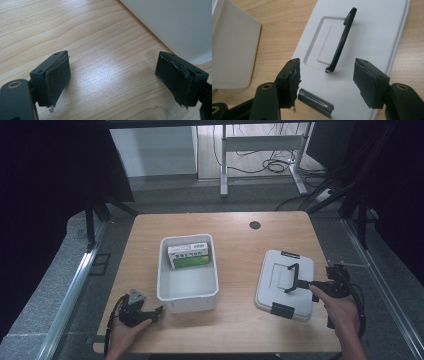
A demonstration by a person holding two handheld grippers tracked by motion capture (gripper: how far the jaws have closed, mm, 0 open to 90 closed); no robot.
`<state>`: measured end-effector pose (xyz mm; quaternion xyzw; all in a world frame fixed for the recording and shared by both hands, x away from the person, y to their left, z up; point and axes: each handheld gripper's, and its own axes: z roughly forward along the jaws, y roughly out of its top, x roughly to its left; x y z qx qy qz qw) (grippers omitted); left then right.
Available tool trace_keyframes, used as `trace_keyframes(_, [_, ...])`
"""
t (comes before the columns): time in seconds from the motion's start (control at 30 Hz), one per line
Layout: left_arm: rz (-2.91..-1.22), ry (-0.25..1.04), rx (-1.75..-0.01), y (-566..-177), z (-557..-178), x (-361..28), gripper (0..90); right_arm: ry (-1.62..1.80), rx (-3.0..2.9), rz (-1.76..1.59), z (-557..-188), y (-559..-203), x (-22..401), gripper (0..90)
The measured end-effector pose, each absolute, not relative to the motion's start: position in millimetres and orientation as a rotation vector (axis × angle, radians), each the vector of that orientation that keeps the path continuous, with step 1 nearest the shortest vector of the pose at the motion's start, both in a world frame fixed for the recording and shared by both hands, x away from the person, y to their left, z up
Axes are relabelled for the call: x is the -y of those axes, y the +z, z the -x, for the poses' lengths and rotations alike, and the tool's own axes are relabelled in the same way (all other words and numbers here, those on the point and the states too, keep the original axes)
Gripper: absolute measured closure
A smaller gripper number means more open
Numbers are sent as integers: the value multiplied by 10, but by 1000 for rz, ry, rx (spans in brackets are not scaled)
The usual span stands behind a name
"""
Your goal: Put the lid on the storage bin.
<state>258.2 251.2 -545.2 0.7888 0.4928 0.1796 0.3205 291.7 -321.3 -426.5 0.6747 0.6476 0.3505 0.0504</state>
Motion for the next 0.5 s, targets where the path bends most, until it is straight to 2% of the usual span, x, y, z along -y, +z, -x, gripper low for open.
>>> trace_keyframes(0.5, [-2072,472,-1296,-5452,-2580,-2511,127,967,-2025,-2106,-3217,-4310,3098,427])
